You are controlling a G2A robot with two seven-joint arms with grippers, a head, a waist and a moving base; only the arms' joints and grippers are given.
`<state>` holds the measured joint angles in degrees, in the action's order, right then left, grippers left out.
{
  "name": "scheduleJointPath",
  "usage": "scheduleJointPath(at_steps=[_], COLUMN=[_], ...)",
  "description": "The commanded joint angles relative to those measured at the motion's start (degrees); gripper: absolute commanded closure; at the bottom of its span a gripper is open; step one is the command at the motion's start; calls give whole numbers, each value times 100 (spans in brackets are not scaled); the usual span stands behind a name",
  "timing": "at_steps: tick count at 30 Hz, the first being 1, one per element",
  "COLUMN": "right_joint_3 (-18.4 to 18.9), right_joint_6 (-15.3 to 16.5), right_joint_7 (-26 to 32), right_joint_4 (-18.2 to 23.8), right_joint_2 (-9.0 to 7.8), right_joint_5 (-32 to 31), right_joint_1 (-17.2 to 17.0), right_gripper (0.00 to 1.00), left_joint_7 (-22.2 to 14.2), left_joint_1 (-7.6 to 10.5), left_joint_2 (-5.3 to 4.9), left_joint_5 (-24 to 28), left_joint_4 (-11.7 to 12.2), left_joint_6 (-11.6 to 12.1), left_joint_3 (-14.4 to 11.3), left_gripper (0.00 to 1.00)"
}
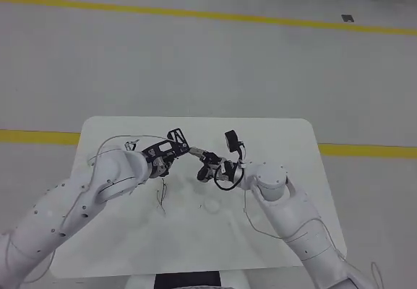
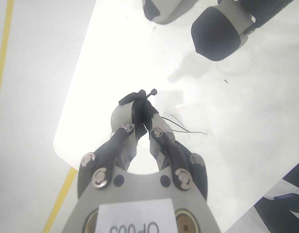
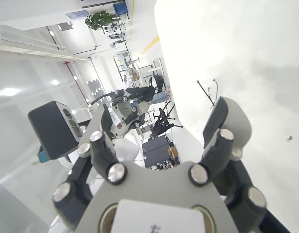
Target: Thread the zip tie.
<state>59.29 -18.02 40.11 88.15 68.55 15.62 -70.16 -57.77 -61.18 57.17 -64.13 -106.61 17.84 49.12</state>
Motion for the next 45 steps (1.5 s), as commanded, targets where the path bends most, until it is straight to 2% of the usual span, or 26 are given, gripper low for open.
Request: scheduleJointPath(at_steps=[1, 3, 4, 5, 8, 11, 23, 28, 35, 45], right_joint_3=[-25, -42, -50, -59, -89, -122, -173, -203, -259, -319], right_joint_6=[24, 41, 42, 41, 63, 93, -77, -101, -100, -52], right_joint_7=[37, 77, 83, 84, 68, 110, 70, 39, 16, 67], right_joint_4=[-35, -92, -116, -157, -237, -332, -660, -685, -746, -769], right_joint_2=[10, 25, 30, 37, 52, 74, 168, 195, 238, 261], right_joint_5=[82, 209, 247, 294, 353, 515, 1210, 1336, 1538, 1596], right_joint_1=[14, 42, 55, 74, 108, 134, 325, 388, 453, 466], right_gripper=[0, 0, 11, 50, 66, 78, 76, 77, 85, 84], left_joint_7=[0, 0, 0, 0, 0, 0, 0, 0, 0, 0], left_joint_1=[0, 0, 0, 0, 0, 0, 0, 0, 0, 0], left_joint_2=[0, 0, 0, 0, 0, 0, 0, 0, 0, 0], left_joint_5=[0, 0, 0, 0, 0, 0, 0, 0, 0, 0], left_joint_4=[0, 0, 0, 0, 0, 0, 0, 0, 0, 0], left_joint_6=[0, 0, 0, 0, 0, 0, 0, 0, 0, 0], left_joint_3=[0, 0, 0, 0, 0, 0, 0, 0, 0, 0], left_gripper=[100, 100, 100, 100, 100, 100, 100, 100, 100, 100])
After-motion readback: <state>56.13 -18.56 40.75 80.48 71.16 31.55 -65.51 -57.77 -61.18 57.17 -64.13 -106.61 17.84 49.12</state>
